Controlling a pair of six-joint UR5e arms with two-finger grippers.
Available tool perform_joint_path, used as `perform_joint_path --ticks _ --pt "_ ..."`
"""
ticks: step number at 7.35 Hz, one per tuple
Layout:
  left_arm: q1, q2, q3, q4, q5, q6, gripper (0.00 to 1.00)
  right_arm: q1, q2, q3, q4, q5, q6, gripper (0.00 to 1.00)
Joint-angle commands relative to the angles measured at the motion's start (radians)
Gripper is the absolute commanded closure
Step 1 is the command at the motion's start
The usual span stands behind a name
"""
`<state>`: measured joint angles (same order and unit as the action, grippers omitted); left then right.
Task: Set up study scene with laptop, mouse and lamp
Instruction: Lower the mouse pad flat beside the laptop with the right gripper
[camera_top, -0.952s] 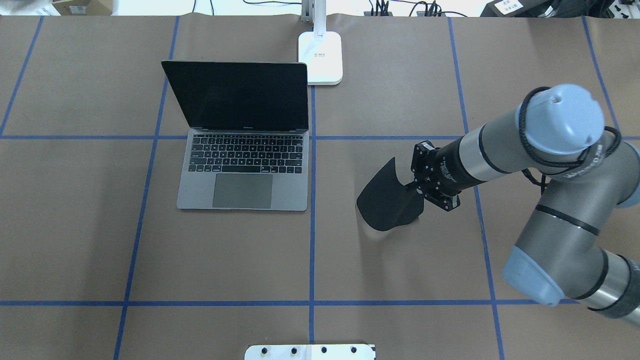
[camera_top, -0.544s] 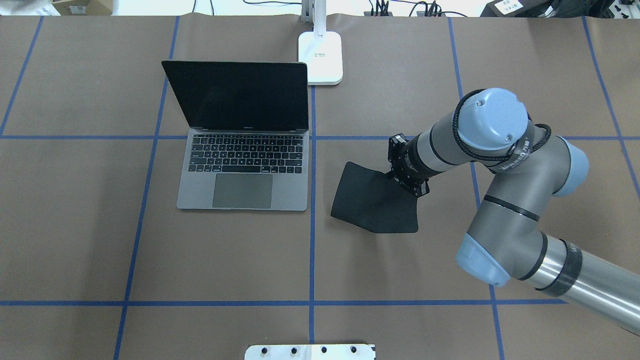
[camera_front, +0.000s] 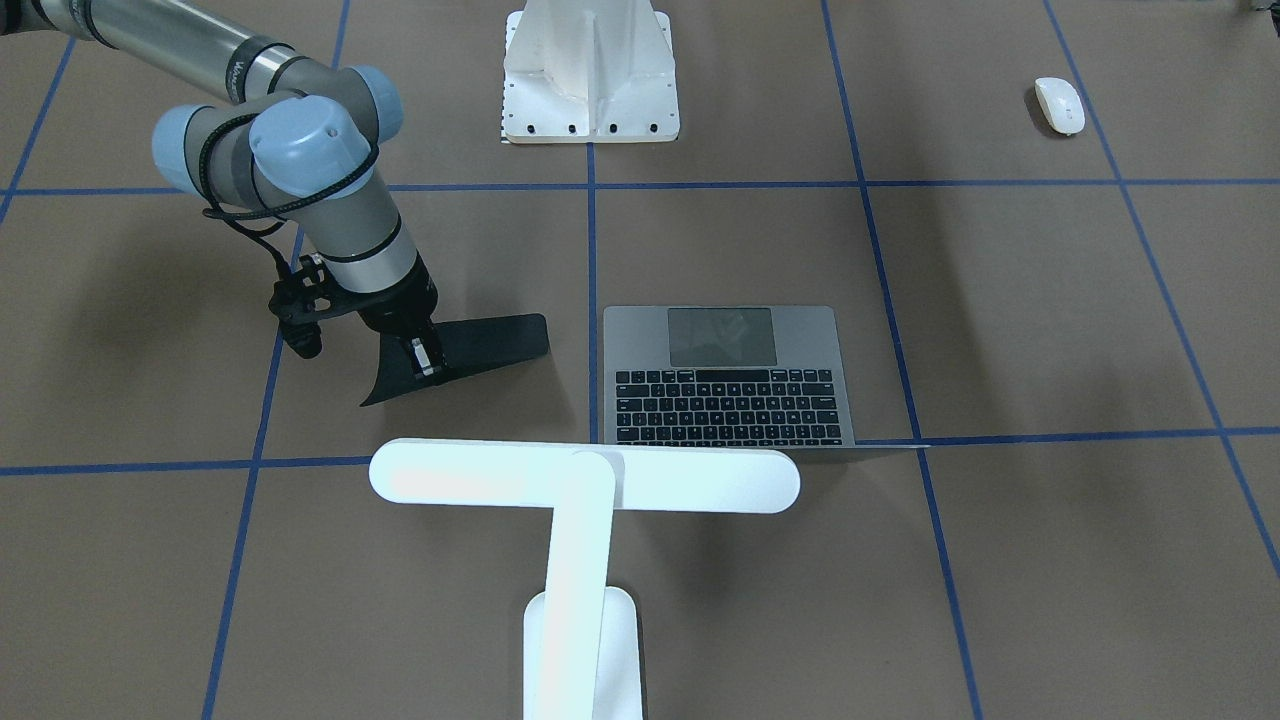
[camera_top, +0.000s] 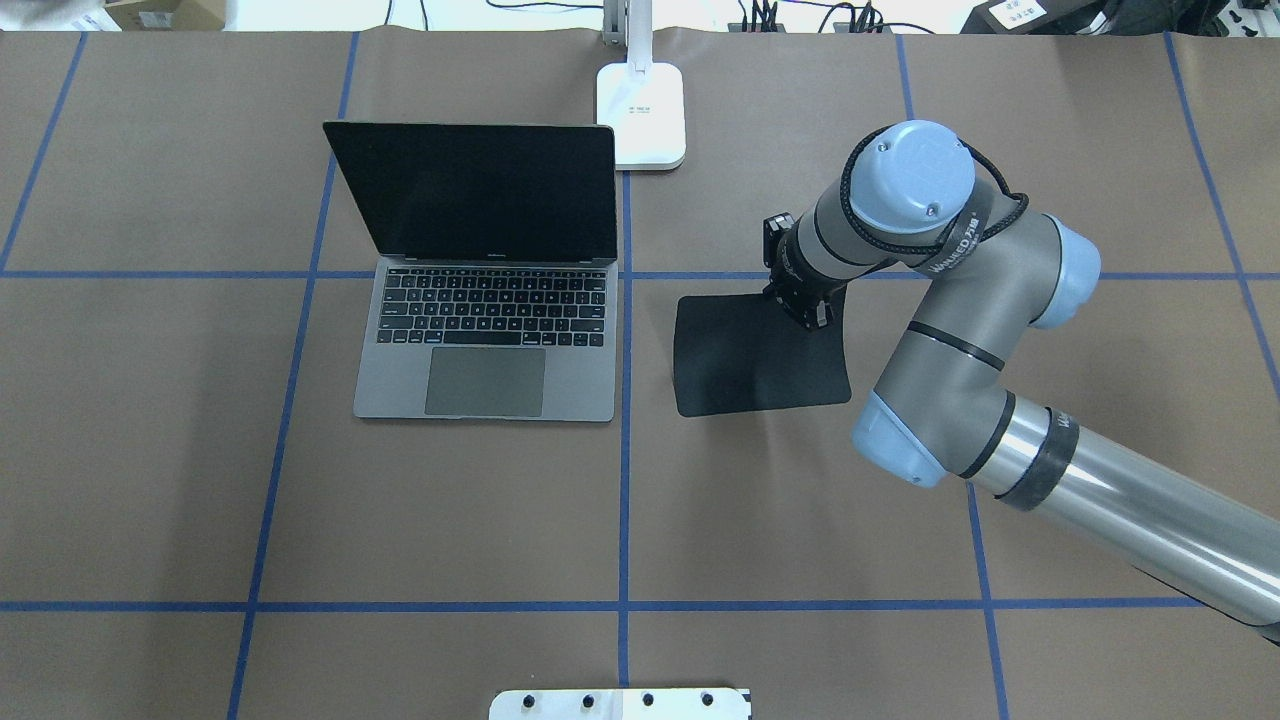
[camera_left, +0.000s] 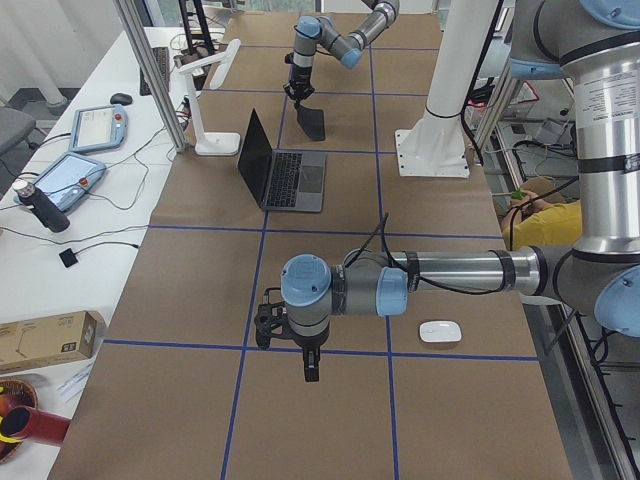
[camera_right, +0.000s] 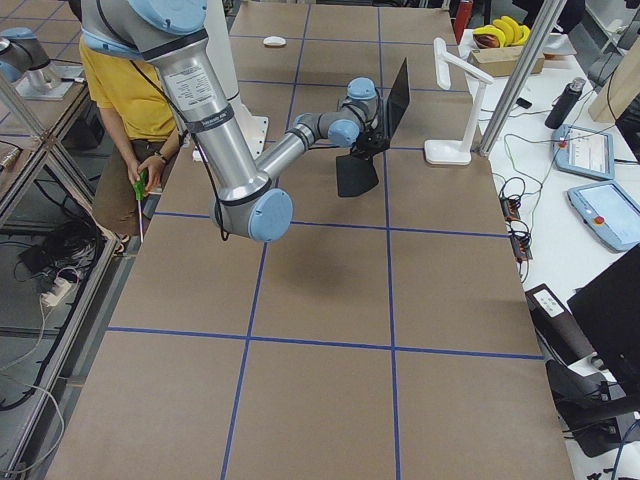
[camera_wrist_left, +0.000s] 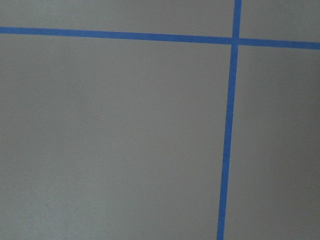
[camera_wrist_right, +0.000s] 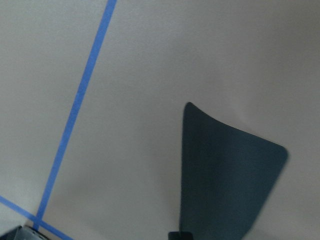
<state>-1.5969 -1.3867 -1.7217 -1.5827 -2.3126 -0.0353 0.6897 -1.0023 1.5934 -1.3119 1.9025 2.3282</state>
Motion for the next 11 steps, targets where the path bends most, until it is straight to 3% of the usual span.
perform_joint_path --ticks 1,5,11 --pt "0.000 0.000 0.001 0.001 -0.001 0.000 0.00 0.010 0.086 -0.108 0.006 -0.038 0.008 1.00" --pt "0.000 0.000 0.013 -0.003 -0.002 0.000 0.00 -0.033 0.162 -0.154 -0.001 -0.042 0.191 1.00" --pt "0.000 0.000 0.014 -0.003 -0.002 0.000 0.00 -0.013 0.154 -0.211 -0.003 -0.059 0.206 1.00"
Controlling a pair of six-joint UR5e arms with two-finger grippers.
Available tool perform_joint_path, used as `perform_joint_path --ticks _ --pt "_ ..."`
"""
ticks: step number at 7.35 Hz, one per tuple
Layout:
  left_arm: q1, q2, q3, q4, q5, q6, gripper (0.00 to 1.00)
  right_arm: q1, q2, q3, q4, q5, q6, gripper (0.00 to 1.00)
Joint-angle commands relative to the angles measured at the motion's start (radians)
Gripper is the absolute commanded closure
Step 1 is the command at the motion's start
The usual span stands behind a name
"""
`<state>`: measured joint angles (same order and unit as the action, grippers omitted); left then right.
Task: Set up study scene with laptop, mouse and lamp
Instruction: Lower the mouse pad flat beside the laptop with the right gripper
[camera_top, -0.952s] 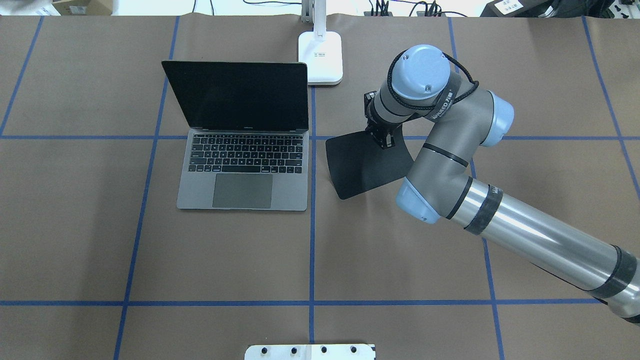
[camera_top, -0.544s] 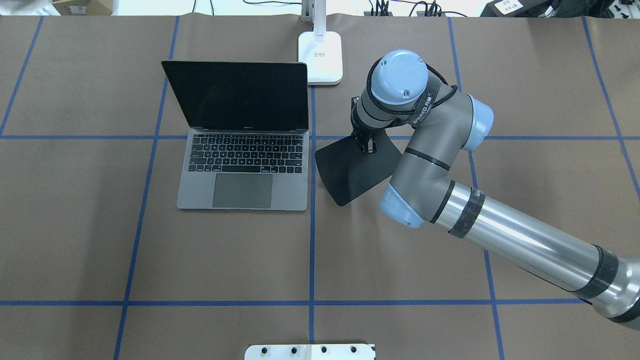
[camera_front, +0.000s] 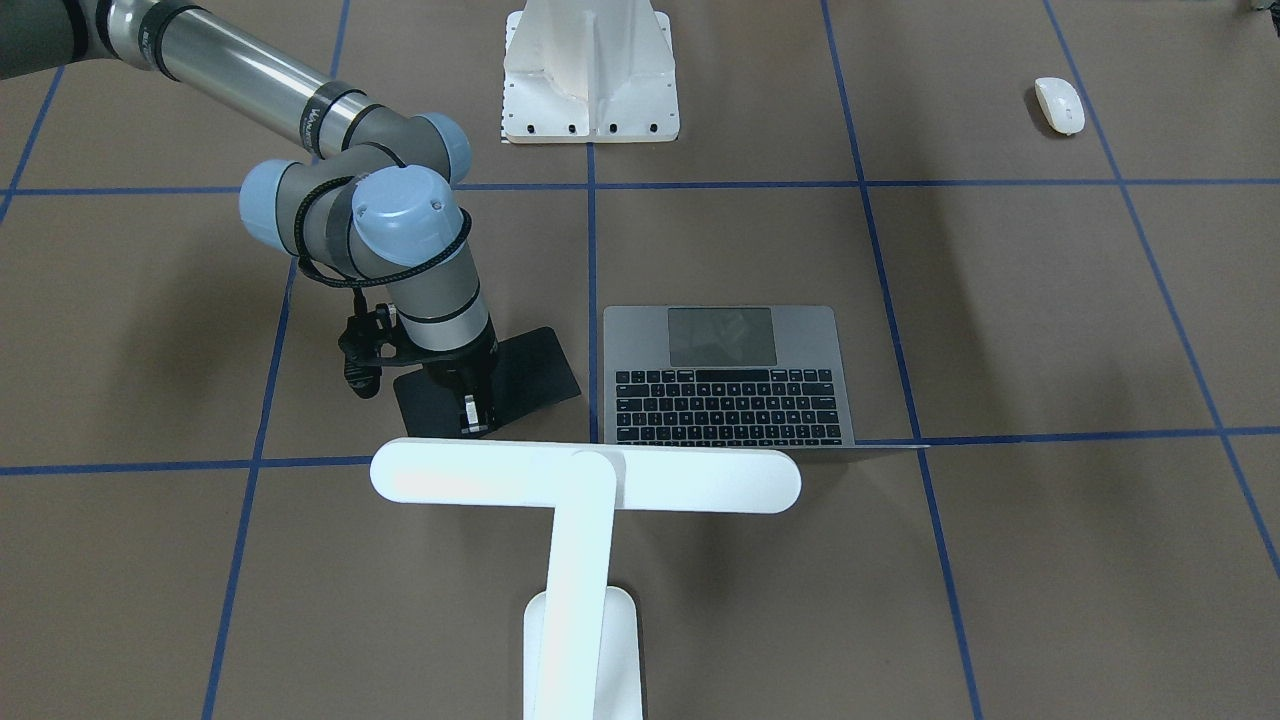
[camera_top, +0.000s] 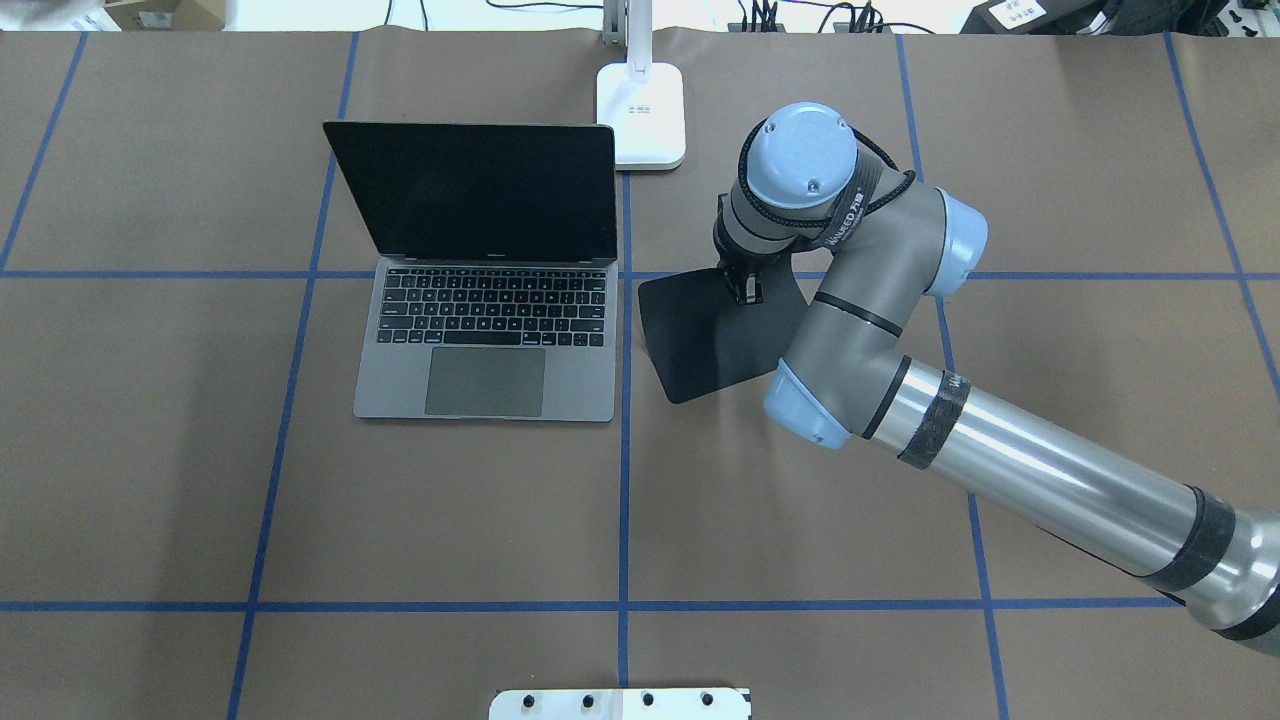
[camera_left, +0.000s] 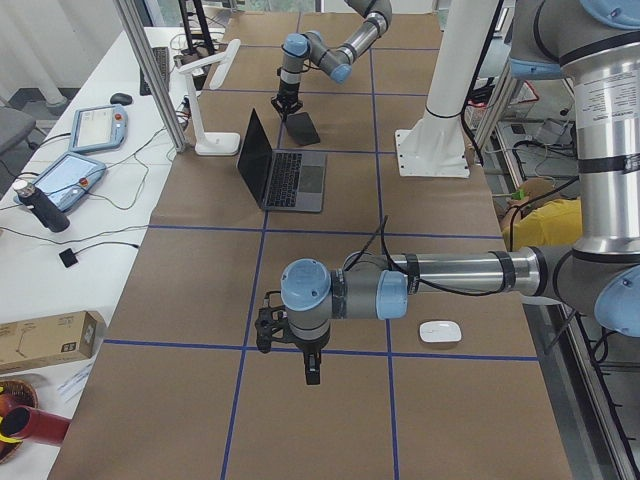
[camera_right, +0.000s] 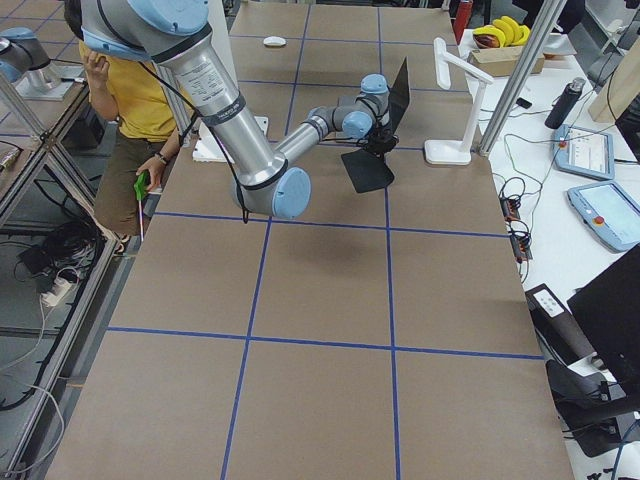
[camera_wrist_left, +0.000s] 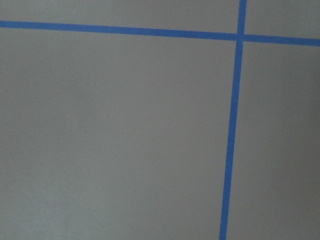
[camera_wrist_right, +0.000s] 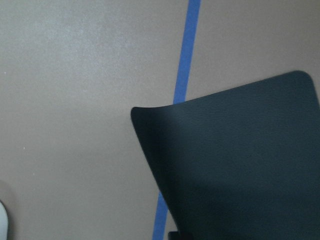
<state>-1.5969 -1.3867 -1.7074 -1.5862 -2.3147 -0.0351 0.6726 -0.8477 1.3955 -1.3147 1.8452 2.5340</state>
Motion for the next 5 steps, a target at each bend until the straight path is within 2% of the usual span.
perform_joint_path --ticks 1,2,3,4,5 --pt "0.000 0.000 0.000 0.000 0.001 0.000 0.00 0.005 -0.002 -0.018 0.000 -0.001 0.000 1.00" --pt "0.000 0.000 0.000 0.000 0.000 0.000 0.00 0.007 -0.004 -0.020 0.002 -0.001 0.002 0.98" --pt "0.000 0.000 0.000 0.000 0.001 0.000 0.00 0.007 -0.008 -0.020 0.008 -0.001 -0.004 0.26" --pt "0.000 -0.002 0.000 0.000 0.000 -0.002 0.00 0.007 -0.008 -0.015 0.011 -0.001 -0.024 0.00" --pt "0.002 -0.011 -0.001 0.002 0.001 -0.005 0.00 0.007 -0.010 -0.003 0.011 -0.001 -0.068 0.00"
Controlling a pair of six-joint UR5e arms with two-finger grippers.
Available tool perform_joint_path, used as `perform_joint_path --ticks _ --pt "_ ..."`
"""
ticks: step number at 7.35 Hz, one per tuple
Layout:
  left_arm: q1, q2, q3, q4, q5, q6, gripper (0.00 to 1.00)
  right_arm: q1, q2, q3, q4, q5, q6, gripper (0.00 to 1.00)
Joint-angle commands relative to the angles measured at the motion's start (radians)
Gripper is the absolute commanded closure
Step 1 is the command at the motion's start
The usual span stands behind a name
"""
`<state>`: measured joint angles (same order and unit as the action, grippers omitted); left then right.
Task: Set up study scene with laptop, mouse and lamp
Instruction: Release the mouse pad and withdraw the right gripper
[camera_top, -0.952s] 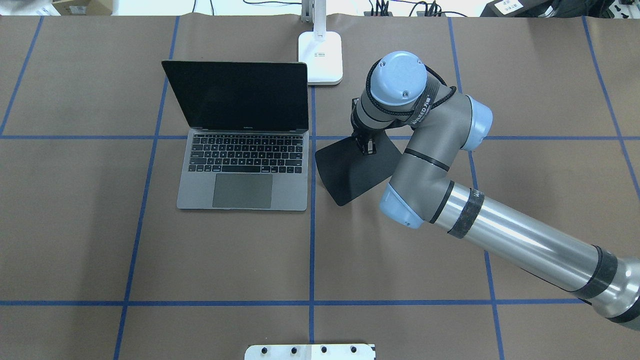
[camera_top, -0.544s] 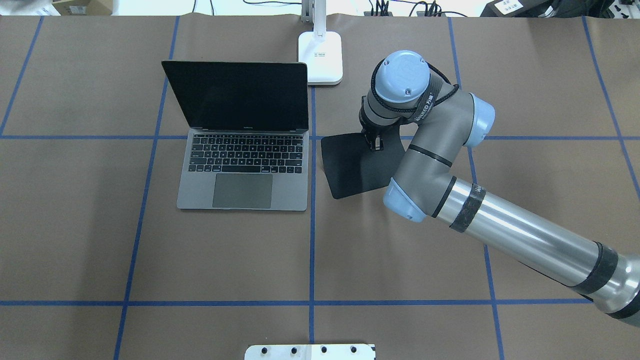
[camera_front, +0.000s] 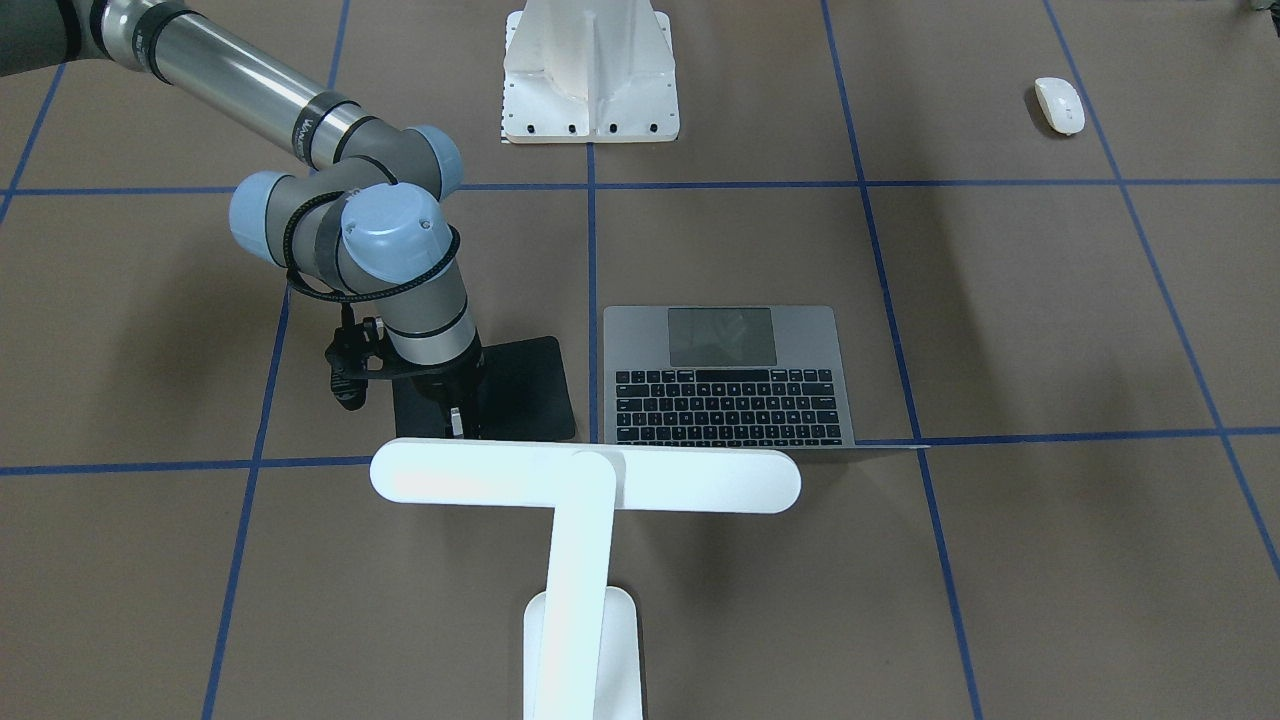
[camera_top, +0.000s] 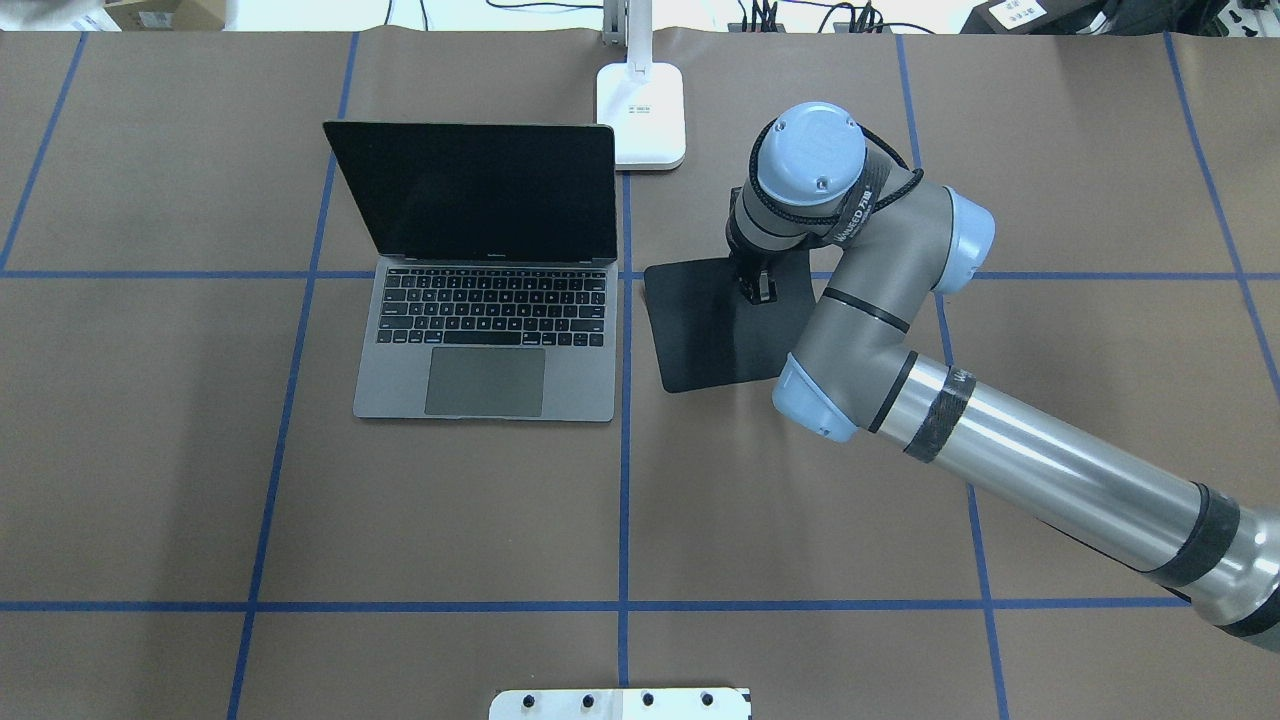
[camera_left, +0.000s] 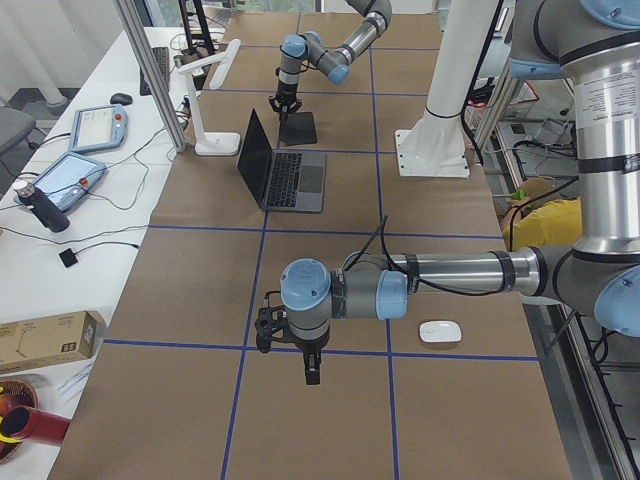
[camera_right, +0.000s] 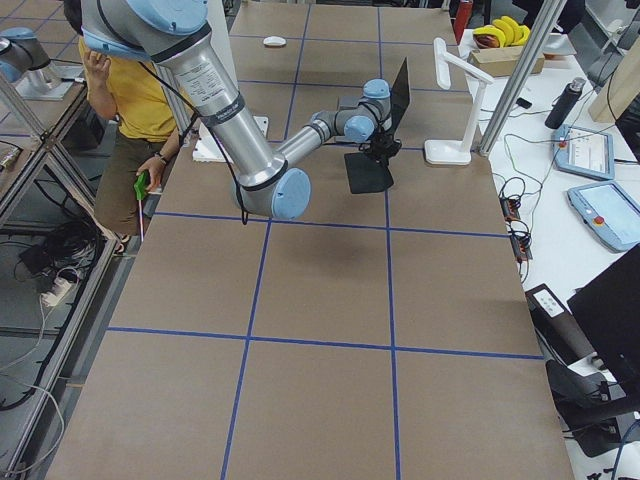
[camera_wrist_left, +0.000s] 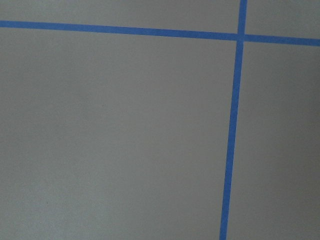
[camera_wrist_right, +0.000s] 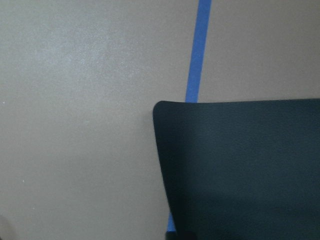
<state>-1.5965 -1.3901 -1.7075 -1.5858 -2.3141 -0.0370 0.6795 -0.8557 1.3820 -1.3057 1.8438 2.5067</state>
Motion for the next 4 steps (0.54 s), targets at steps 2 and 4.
perform_joint_path --ticks 2,4 --pt "0.001 -0.030 -0.007 0.003 0.001 -0.003 0.00 0.026 -0.043 0.066 0.000 0.008 -0.209 0.00" --pt "0.003 -0.046 -0.026 -0.009 -0.001 -0.001 0.00 0.055 -0.123 0.142 -0.003 0.012 -0.474 0.00"
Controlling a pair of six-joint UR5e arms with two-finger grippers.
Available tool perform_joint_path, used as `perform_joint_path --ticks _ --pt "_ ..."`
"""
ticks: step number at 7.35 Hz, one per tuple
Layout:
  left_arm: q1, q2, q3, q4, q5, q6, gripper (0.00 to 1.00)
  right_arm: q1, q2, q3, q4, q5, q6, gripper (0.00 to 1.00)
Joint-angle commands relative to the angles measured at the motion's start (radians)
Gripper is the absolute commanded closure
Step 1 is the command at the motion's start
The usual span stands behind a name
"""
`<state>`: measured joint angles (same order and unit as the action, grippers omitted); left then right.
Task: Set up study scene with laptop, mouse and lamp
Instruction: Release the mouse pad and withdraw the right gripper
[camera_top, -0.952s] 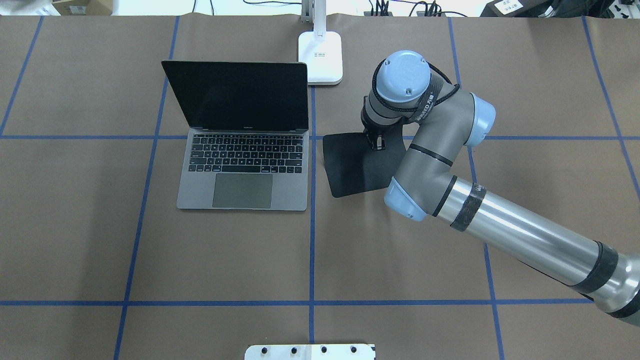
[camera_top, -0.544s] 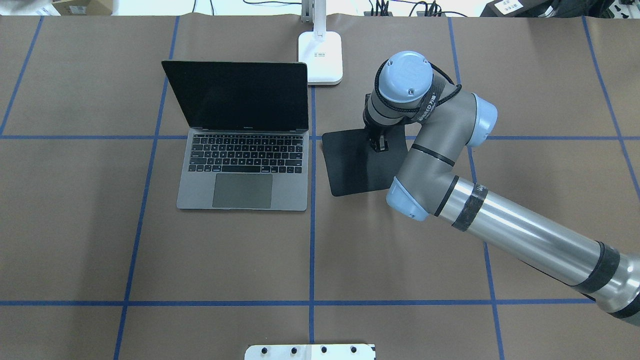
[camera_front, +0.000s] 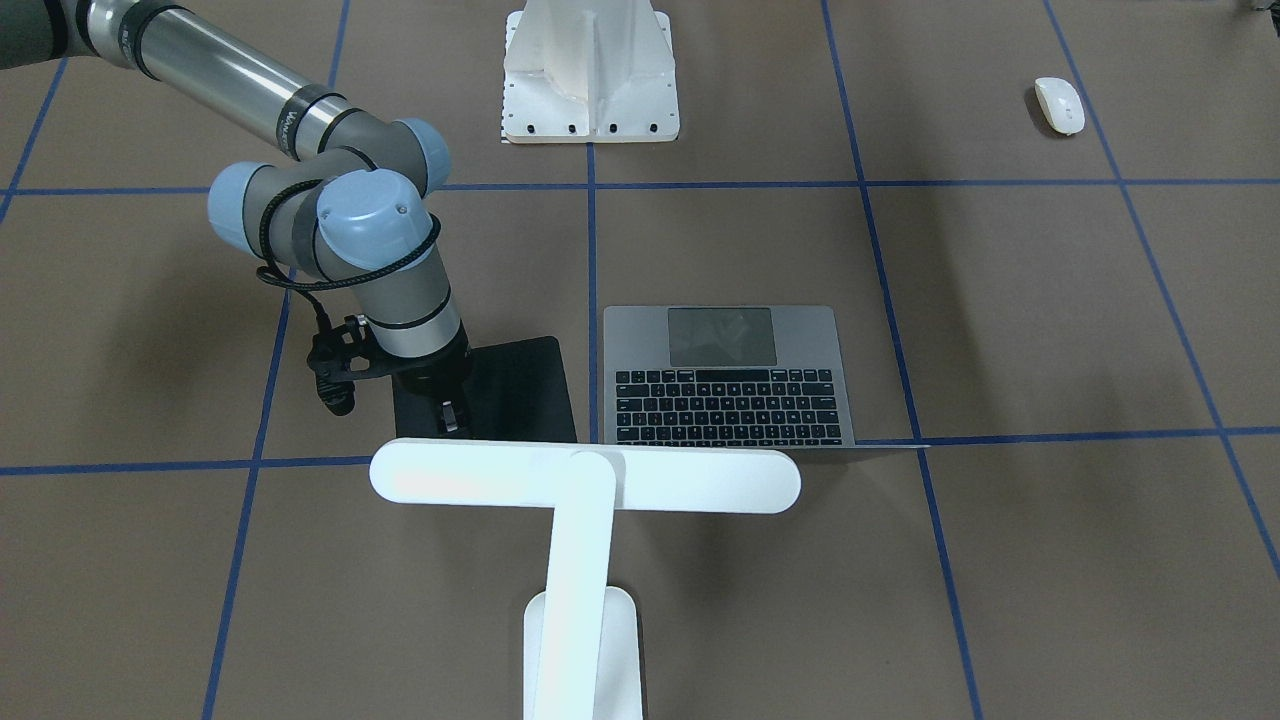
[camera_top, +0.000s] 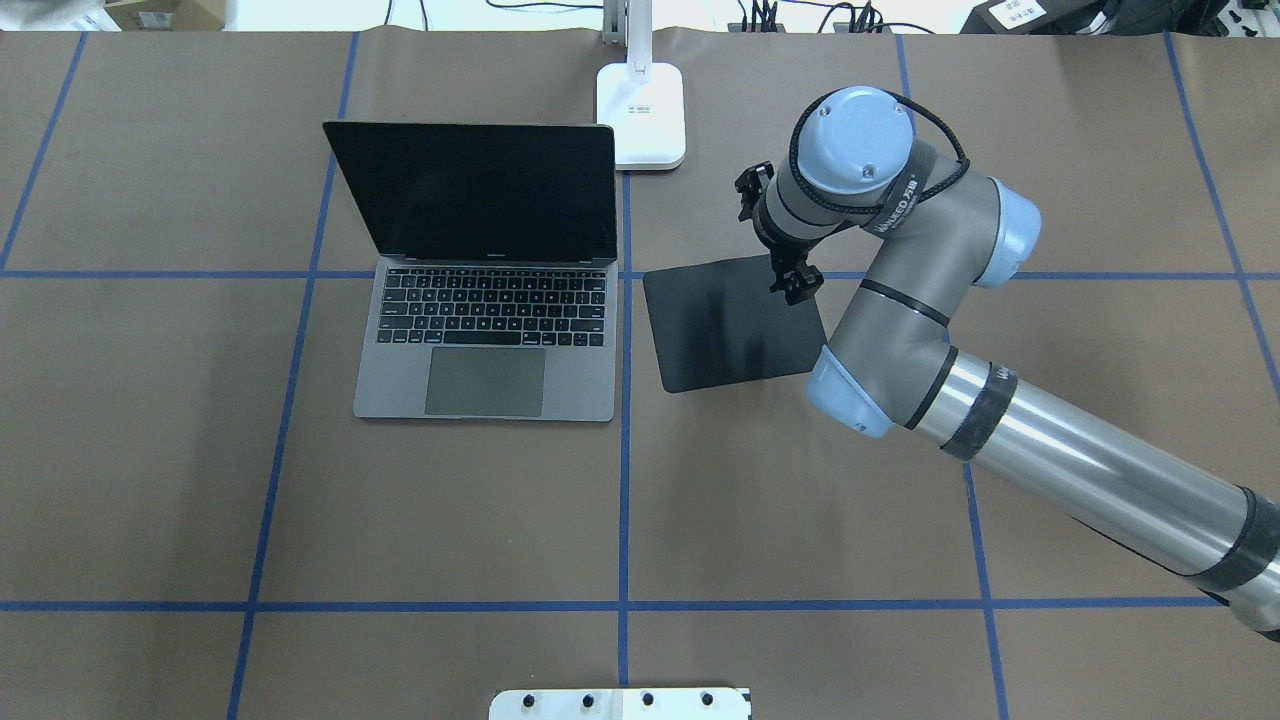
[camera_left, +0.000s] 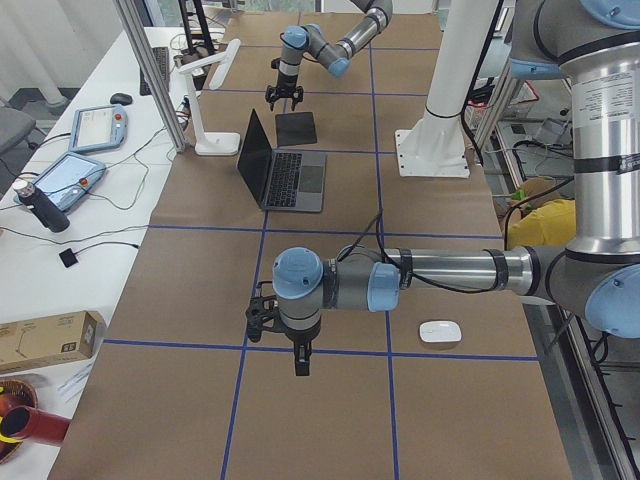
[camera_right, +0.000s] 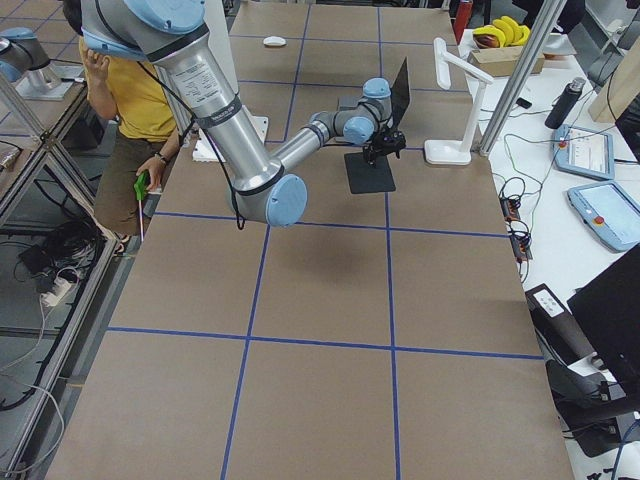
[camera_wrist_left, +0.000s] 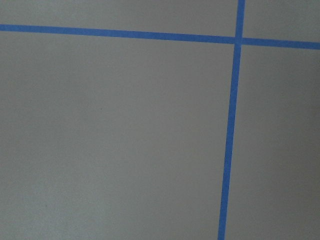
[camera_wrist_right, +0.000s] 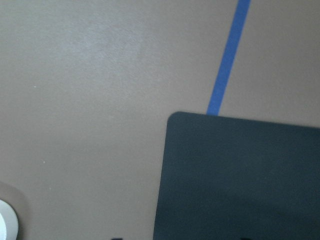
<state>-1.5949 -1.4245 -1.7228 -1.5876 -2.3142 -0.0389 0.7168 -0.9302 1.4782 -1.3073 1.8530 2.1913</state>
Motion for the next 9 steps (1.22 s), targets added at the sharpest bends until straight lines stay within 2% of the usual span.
perform_joint_path --ticks 1,2,4,5,7,8,9 --pt "0.006 -0.028 -0.011 -0.041 -0.001 0.001 0.00 0.038 -0.093 0.083 -0.004 0.020 -0.285 0.00" --pt "0.007 -0.028 -0.014 -0.048 -0.004 0.008 0.00 0.071 -0.143 0.121 -0.003 0.069 -0.418 0.00" --pt "0.009 0.018 -0.026 -0.142 -0.004 0.013 0.00 0.189 -0.275 0.198 -0.004 0.229 -0.751 0.00" --pt "0.012 0.050 -0.027 -0.248 -0.028 0.007 0.00 0.246 -0.348 0.232 -0.004 0.267 -0.857 0.00" --pt "0.048 0.076 -0.029 -0.295 -0.257 -0.001 0.00 0.343 -0.496 0.269 -0.004 0.296 -1.137 0.00" --pt "0.061 0.088 -0.056 -0.301 -0.275 -0.045 0.00 0.393 -0.566 0.275 -0.004 0.313 -1.300 0.00" --pt "0.135 0.137 -0.093 -0.358 -0.242 -0.129 0.00 0.450 -0.635 0.274 -0.004 0.340 -1.488 0.00"
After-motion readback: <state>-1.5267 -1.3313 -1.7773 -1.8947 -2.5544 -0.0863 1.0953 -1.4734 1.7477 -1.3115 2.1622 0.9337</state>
